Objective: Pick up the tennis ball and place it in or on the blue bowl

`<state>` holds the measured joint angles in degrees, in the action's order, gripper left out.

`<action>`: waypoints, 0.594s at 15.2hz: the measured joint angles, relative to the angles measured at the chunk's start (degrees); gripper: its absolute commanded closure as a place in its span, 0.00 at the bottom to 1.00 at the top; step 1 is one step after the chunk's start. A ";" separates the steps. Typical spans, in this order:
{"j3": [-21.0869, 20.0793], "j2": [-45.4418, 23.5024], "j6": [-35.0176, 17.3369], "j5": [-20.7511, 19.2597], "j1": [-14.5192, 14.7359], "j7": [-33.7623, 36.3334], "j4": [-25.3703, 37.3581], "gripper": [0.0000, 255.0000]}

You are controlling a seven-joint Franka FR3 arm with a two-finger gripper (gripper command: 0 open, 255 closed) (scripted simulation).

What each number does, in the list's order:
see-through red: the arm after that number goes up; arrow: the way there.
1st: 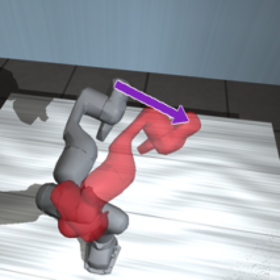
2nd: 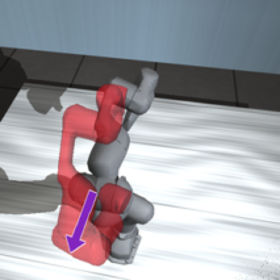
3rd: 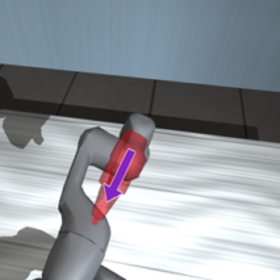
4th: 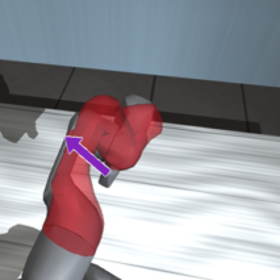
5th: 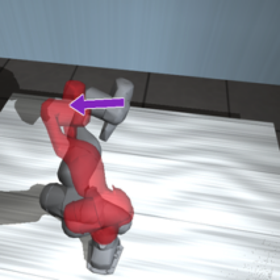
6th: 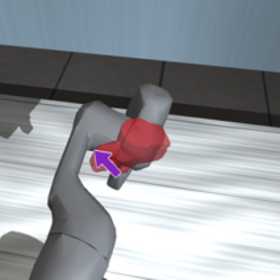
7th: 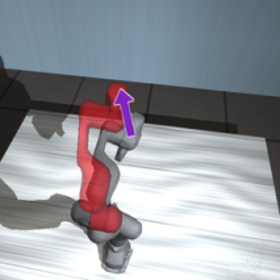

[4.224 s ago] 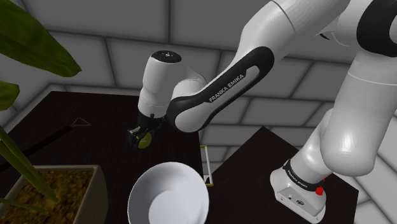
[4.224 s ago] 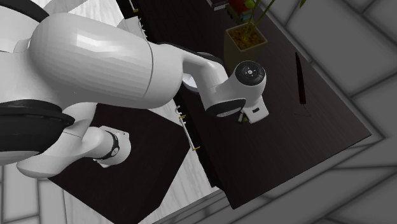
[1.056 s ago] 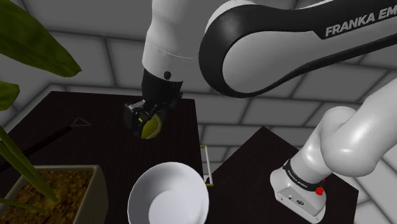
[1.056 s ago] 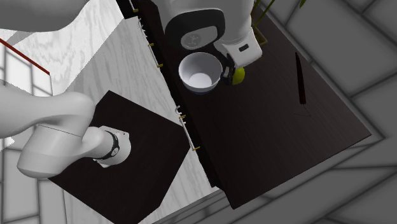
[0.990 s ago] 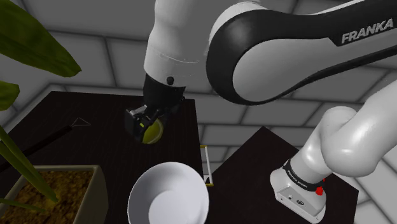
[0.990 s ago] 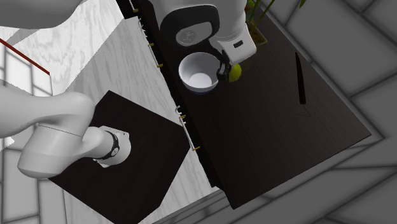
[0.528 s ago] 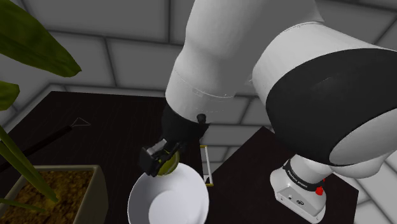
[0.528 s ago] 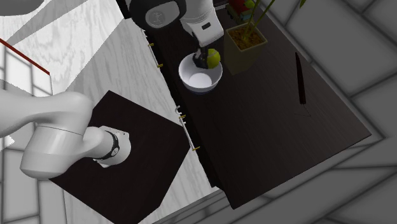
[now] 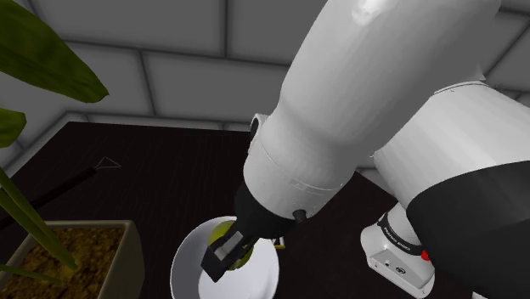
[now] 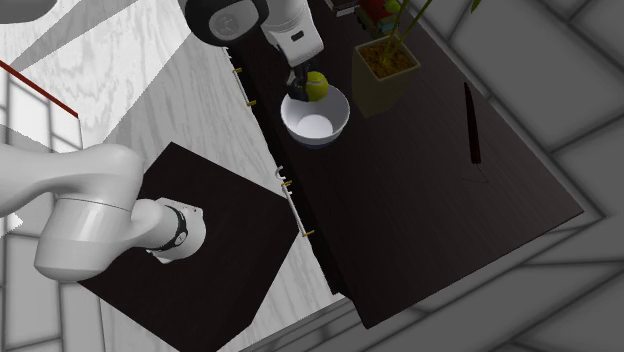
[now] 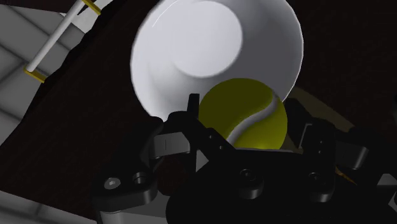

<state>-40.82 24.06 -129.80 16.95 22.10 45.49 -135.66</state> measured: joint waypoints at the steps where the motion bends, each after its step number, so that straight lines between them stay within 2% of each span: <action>1: -0.37 -0.27 -0.87 0.02 0.00 0.20 -0.59 1.00; 9: -2.81 -3.25 -7.29 -0.57 -0.71 1.22 -4.15 1.00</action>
<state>-43.63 20.81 -137.08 16.37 21.39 46.71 -139.81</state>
